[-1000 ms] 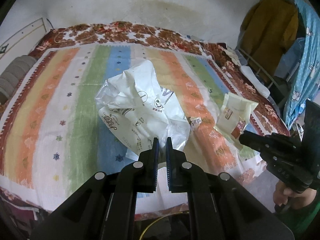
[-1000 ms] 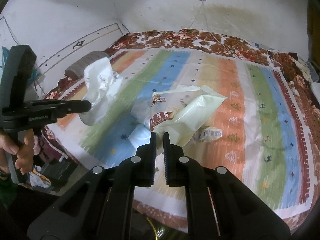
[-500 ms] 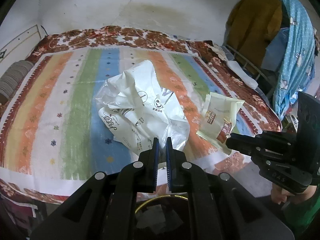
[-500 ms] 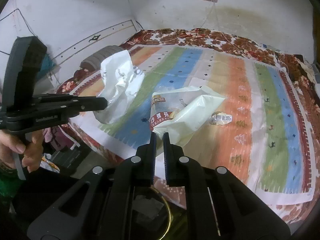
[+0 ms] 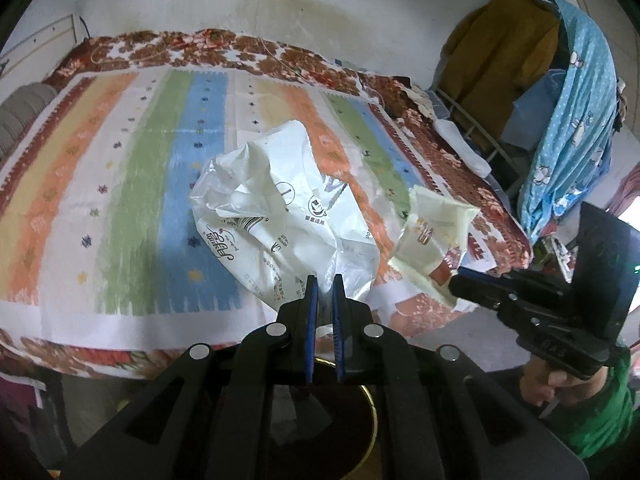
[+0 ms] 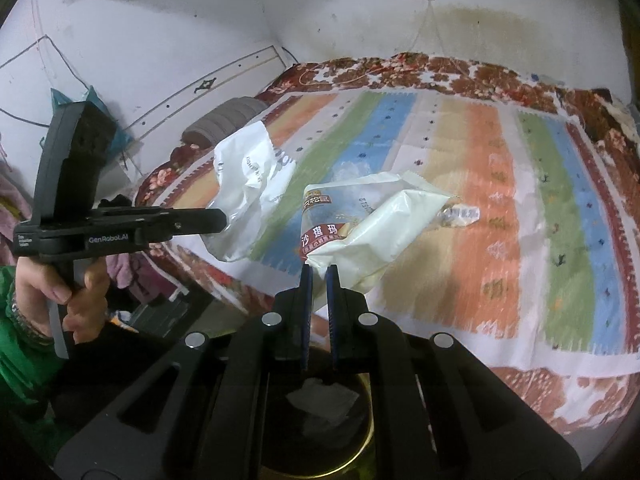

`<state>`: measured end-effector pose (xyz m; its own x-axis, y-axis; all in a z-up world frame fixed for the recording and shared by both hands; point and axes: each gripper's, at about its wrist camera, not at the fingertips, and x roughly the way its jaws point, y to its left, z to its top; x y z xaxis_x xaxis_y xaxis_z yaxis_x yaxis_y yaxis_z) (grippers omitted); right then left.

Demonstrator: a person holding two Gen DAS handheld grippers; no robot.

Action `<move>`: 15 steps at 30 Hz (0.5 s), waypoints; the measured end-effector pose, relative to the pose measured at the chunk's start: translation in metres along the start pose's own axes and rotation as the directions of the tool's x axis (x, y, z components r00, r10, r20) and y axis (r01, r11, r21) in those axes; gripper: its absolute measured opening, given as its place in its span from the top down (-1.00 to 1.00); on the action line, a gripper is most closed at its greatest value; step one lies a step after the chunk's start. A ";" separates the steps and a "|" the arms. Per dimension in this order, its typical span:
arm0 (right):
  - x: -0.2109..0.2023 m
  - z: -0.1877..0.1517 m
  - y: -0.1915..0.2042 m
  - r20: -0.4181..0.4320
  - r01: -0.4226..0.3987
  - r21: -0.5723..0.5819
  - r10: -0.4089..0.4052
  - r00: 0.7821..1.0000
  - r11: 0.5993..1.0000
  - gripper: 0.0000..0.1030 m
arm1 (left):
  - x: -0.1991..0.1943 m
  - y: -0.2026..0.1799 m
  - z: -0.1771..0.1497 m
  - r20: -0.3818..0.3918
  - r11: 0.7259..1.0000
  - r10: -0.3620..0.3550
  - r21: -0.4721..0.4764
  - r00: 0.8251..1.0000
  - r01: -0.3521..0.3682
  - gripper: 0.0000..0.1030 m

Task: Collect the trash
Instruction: 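Carry both wrappers down over the bin and open both tools to drop them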

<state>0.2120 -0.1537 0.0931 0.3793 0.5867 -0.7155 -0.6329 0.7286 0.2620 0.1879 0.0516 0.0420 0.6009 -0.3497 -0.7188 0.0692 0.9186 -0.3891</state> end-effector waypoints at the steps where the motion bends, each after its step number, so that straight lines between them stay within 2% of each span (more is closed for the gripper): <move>1: 0.000 -0.004 0.002 -0.007 -0.005 0.002 0.005 1.000 1.000 0.88 | -0.001 0.000 -0.003 -0.005 1.000 -0.003 -0.001 1.000 0.003 0.88; 7: -0.001 -0.019 0.008 -0.032 -0.009 0.006 0.009 0.999 1.000 0.88 | 0.008 -0.002 -0.021 -0.080 1.000 -0.005 -0.023 0.997 0.003 0.88; 15: 0.009 -0.040 0.003 -0.104 -0.029 0.084 0.038 0.994 0.996 0.88 | 0.017 -0.001 -0.050 -0.175 0.999 -0.028 -0.050 0.984 0.020 0.88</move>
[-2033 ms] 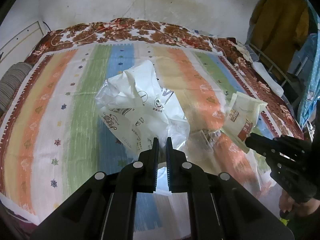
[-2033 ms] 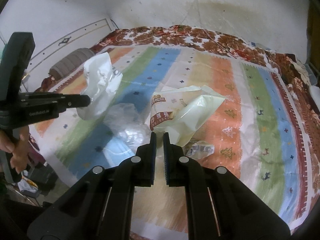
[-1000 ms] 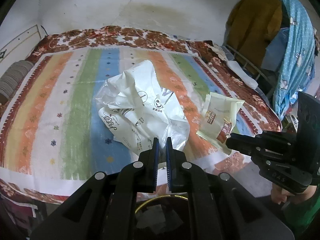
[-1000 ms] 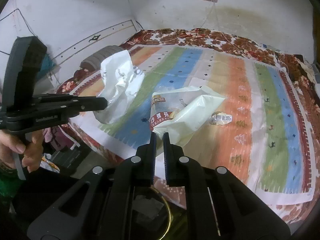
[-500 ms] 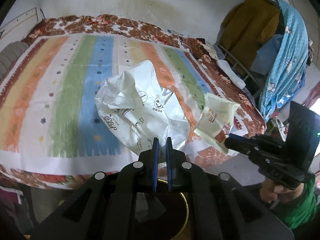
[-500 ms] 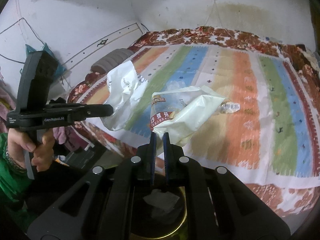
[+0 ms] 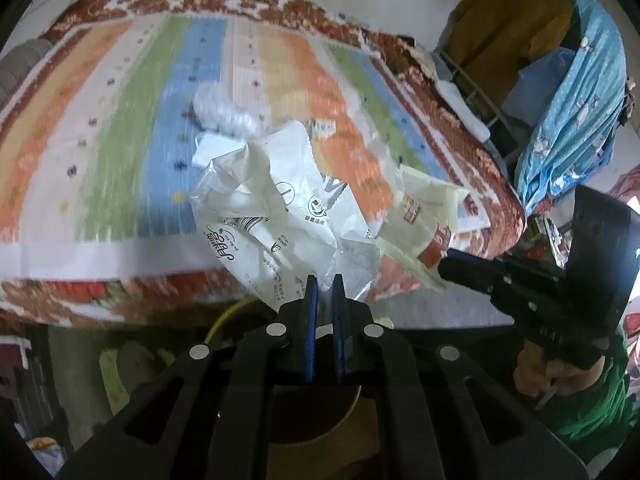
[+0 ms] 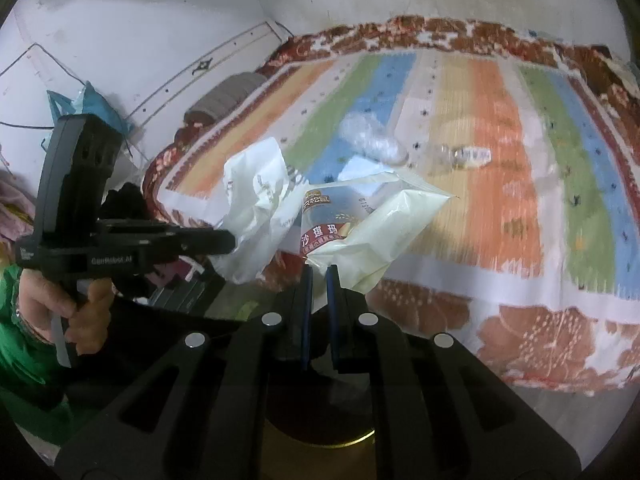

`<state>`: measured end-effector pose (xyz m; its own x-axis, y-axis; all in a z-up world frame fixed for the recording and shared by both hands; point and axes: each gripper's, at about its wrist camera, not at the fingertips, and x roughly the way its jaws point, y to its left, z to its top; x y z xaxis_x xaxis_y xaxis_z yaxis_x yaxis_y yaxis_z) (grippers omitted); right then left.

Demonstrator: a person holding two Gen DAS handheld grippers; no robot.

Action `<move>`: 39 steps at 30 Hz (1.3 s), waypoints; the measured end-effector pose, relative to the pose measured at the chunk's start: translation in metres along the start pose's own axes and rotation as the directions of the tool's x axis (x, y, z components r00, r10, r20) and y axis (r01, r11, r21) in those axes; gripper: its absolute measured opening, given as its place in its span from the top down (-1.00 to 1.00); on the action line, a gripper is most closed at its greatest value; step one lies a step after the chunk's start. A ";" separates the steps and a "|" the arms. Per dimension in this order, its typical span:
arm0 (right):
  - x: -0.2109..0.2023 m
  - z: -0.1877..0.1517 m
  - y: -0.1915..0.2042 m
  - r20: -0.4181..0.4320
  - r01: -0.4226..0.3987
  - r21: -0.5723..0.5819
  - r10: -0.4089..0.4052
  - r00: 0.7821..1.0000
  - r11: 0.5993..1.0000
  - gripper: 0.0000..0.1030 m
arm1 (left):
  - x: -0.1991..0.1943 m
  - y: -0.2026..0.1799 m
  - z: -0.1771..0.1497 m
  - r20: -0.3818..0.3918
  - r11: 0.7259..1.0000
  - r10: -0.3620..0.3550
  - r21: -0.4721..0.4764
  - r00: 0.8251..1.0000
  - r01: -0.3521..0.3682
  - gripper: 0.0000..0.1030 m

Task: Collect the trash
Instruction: 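Carry both wrappers down over the bin and open both tools to drop them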

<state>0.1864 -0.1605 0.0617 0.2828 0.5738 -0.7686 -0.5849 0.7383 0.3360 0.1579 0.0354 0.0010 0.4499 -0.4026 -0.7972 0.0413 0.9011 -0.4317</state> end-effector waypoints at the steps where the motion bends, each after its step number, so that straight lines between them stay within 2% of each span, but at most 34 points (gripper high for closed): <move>1: 0.003 -0.003 -0.001 -0.016 -0.001 0.008 0.001 1.000 1.000 0.88 | 0.003 0.001 -0.005 -0.019 1.000 0.002 -0.002 1.000 -0.002 0.88; 9: 0.026 -0.028 -0.001 -0.145 -0.011 0.028 0.014 0.989 1.000 0.88 | 0.021 0.006 -0.026 -0.132 1.000 0.016 -0.012 0.991 -0.018 0.88; 13: 0.035 -0.038 0.002 -0.201 -0.009 0.025 0.014 0.979 1.000 0.88 | 0.035 0.005 -0.036 -0.200 0.999 0.041 0.003 0.979 -0.042 0.88; 15: 0.041 -0.044 0.002 -0.225 0.020 0.032 -0.012 0.974 0.999 0.87 | 0.044 0.003 -0.042 -0.241 0.998 0.057 0.019 0.969 -0.054 0.88; 19: 0.053 -0.054 -0.002 -0.282 0.021 0.065 -0.002 0.960 0.998 0.87 | 0.062 0.002 -0.053 -0.322 0.996 0.090 0.041 0.943 -0.081 0.88; 27: 0.080 -0.070 -0.006 -0.397 0.028 0.111 0.018 0.918 0.993 0.86 | 0.083 0.012 -0.066 -0.434 0.996 0.068 -0.016 0.898 -0.083 0.88; 31: 0.087 -0.075 -0.006 -0.429 0.036 0.110 0.015 0.903 0.993 0.84 | 0.089 0.011 -0.071 -0.467 0.997 0.057 -0.024 0.883 -0.077 0.86; 33: 0.090 -0.076 -0.008 -0.442 0.040 0.127 0.020 0.897 0.991 0.72 | 0.092 0.011 -0.072 -0.481 0.997 0.048 -0.036 0.876 -0.074 0.80; 35: 0.093 -0.079 -0.012 -0.453 0.049 0.147 0.023 0.891 0.988 0.37 | 0.092 0.016 -0.071 -0.481 0.995 0.038 -0.064 0.876 -0.078 0.70; 37: 0.097 -0.082 -0.015 -0.470 0.042 0.176 0.047 0.881 0.983 0.34 | 0.093 0.020 -0.070 -0.477 0.992 0.024 -0.100 0.879 -0.081 0.56; 39: 0.098 -0.082 -0.015 -0.475 0.043 0.183 0.050 0.878 0.982 0.34 | 0.092 0.022 -0.069 -0.467 0.989 0.042 -0.107 0.883 -0.104 0.56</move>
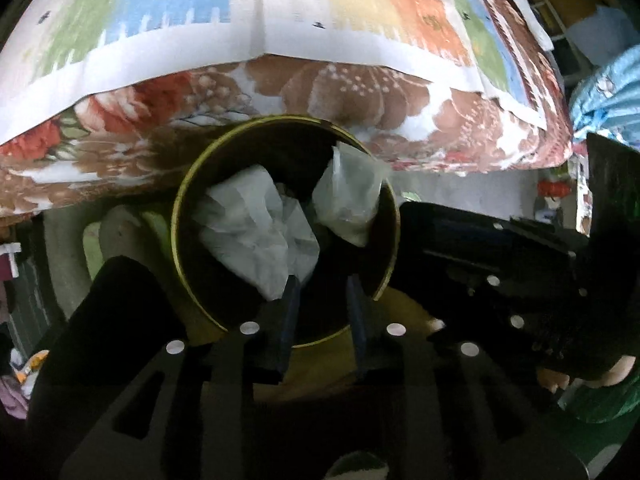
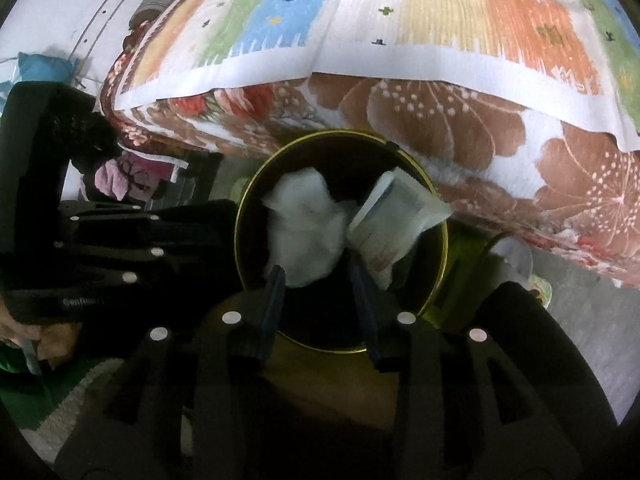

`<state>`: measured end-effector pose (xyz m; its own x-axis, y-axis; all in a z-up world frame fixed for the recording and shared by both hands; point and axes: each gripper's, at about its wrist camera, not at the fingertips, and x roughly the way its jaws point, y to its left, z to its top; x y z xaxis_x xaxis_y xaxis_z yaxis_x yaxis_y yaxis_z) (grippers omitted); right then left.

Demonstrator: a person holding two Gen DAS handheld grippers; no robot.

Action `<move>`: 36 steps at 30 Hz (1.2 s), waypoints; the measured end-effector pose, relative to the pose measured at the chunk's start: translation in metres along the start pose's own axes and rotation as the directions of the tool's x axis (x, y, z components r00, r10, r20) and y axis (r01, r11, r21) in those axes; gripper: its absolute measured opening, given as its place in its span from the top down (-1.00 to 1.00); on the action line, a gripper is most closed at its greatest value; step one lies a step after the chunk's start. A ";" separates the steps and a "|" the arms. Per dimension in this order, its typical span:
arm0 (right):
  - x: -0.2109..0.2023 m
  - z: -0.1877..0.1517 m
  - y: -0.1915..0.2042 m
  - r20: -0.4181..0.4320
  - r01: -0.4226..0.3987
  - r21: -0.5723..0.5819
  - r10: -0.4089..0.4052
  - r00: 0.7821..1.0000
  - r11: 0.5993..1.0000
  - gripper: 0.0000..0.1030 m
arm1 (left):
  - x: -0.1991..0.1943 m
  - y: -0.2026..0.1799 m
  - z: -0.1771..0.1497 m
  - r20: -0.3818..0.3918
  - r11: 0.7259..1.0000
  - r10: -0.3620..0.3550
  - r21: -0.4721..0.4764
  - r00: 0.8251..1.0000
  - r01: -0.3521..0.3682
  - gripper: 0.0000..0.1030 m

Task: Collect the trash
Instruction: 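Carry both wrappers down over the bin and open both tools to drop them, then move both tools back over the blue mask and clear cup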

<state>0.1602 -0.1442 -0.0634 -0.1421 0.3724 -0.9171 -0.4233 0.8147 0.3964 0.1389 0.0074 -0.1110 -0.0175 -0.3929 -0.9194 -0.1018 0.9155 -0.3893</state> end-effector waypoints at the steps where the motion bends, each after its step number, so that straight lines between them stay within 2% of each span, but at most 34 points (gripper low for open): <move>1: 0.000 0.000 0.000 0.002 -0.002 0.000 0.002 1.000 1.000 0.34 | -0.002 0.000 0.001 0.009 1.000 -0.001 -0.006 1.000 0.001 0.56; 7: -0.008 0.003 0.001 0.036 -0.002 0.000 0.002 0.999 1.000 0.22 | -0.023 0.002 0.009 0.112 0.999 -0.008 -0.038 0.994 0.012 0.55; 12: -0.009 0.016 -0.004 0.050 0.021 0.024 -0.022 0.999 1.000 0.18 | -0.029 0.014 0.022 0.143 0.995 0.014 -0.104 0.990 0.000 0.49; 14: -0.017 0.022 -0.007 0.085 0.026 0.035 -0.029 0.996 0.999 0.05 | -0.036 0.020 0.027 0.173 0.991 0.014 -0.132 0.985 0.009 0.40; 18: -0.032 0.035 -0.011 0.149 0.061 0.044 -0.067 0.987 0.997 -0.07 | -0.052 0.031 0.041 0.237 0.986 0.048 -0.165 0.970 -0.009 0.20; 20: -0.038 0.043 -0.015 0.177 0.075 0.053 -0.084 0.981 0.996 -0.27 | -0.055 0.034 0.048 0.256 0.984 0.076 -0.177 0.964 -0.031 0.10; 23: -0.043 0.056 -0.020 0.208 0.106 0.065 -0.118 0.971 0.992 -0.51 | -0.059 0.035 0.056 0.292 0.981 0.108 -0.188 0.950 -0.054 -0.16; 26: -0.048 0.069 -0.025 0.236 0.130 0.072 -0.143 0.961 0.989 -0.55 | -0.061 0.035 0.066 0.328 0.979 0.138 -0.190 0.935 -0.078 -0.41; 28: -0.050 0.076 -0.028 0.261 0.162 0.065 -0.173 0.950 0.985 -0.66 | -0.062 0.037 0.072 0.339 0.978 0.141 -0.191 0.930 -0.079 -0.75; 30: -0.053 0.081 -0.031 0.287 0.177 0.071 -0.190 0.939 0.982 -0.83 | -0.062 0.036 0.081 0.342 0.983 0.133 -0.163 0.930 -0.081 -0.85; 32: -0.057 0.086 -0.037 0.312 0.173 0.092 -0.194 0.930 0.981 -0.84 | -0.065 0.034 0.087 0.377 0.980 0.170 -0.159 0.911 -0.118 -0.89; 36: -0.060 0.097 -0.046 0.341 0.179 0.116 -0.209 0.916 0.977 -0.84 | -0.062 0.034 0.098 0.380 0.975 0.214 -0.146 0.900 -0.170 -0.89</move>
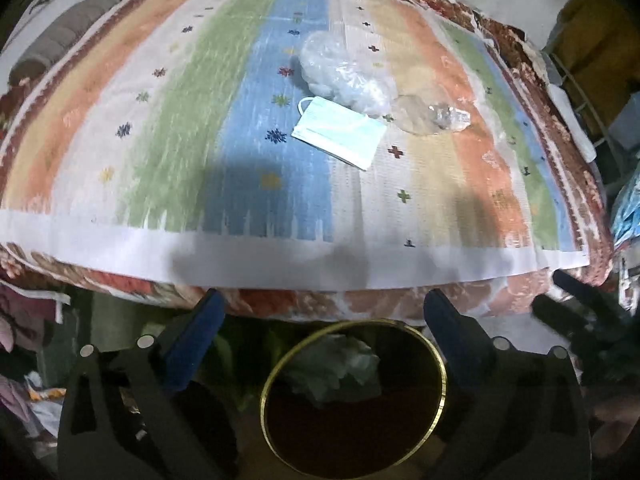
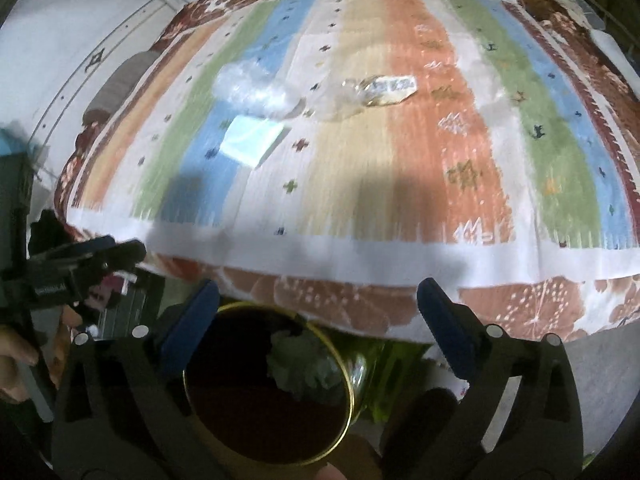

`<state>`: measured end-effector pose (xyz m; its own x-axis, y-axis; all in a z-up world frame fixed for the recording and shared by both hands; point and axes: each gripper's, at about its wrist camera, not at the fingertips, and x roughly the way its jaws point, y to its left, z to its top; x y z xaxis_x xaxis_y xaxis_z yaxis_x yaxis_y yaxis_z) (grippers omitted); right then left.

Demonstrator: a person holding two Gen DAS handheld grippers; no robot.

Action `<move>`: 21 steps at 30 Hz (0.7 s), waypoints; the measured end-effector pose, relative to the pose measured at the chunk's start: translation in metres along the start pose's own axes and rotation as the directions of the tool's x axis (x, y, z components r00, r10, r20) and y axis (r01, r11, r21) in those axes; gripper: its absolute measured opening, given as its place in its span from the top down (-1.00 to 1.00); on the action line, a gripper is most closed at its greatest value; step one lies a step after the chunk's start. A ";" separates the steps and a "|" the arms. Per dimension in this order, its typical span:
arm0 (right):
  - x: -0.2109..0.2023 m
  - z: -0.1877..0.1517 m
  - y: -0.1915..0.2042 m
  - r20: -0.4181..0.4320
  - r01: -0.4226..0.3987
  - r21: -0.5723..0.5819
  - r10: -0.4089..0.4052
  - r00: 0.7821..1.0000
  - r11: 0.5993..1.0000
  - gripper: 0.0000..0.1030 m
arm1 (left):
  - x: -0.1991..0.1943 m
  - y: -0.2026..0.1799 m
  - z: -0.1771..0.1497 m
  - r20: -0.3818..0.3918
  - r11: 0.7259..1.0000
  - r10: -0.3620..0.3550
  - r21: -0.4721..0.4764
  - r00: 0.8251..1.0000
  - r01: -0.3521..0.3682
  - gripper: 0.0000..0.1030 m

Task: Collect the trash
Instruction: 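Move both tools back over the blue mask and clear cup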

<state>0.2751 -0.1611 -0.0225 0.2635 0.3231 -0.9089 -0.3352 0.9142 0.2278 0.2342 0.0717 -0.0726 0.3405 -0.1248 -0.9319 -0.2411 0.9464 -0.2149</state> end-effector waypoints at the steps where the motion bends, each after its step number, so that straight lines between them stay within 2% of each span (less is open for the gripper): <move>1: 0.001 0.004 -0.002 0.012 0.003 -0.001 -0.003 1.000 1.000 -0.84 | 0.003 0.001 0.003 -0.002 1.000 0.004 0.004 1.000 -0.004 -0.89; 8: 0.005 0.020 -0.004 0.056 0.020 -0.013 -0.019 0.998 1.000 -0.84 | 0.012 0.005 0.019 0.021 0.996 0.077 0.052 0.997 -0.078 -0.89; 14: 0.002 0.030 -0.003 0.116 0.028 -0.026 -0.025 0.993 0.999 -0.83 | 0.017 0.022 0.029 0.016 0.998 0.051 -0.028 0.999 -0.050 -0.89; 18: 0.001 0.042 0.000 0.150 0.044 -0.064 -0.034 0.988 0.997 -0.83 | 0.019 0.026 0.039 0.051 0.997 0.067 -0.037 0.996 -0.065 -0.89; 21: 0.002 0.049 0.001 0.176 0.059 -0.081 -0.044 0.983 0.995 -0.83 | 0.025 0.027 0.044 0.037 0.996 0.083 -0.025 0.996 -0.082 -0.89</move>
<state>0.3199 -0.1473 -0.0066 0.4336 0.3204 -0.8422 -0.3908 0.9091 0.1446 0.2760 0.1071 -0.0886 0.3532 -0.0348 -0.9349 -0.2909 0.9457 -0.1451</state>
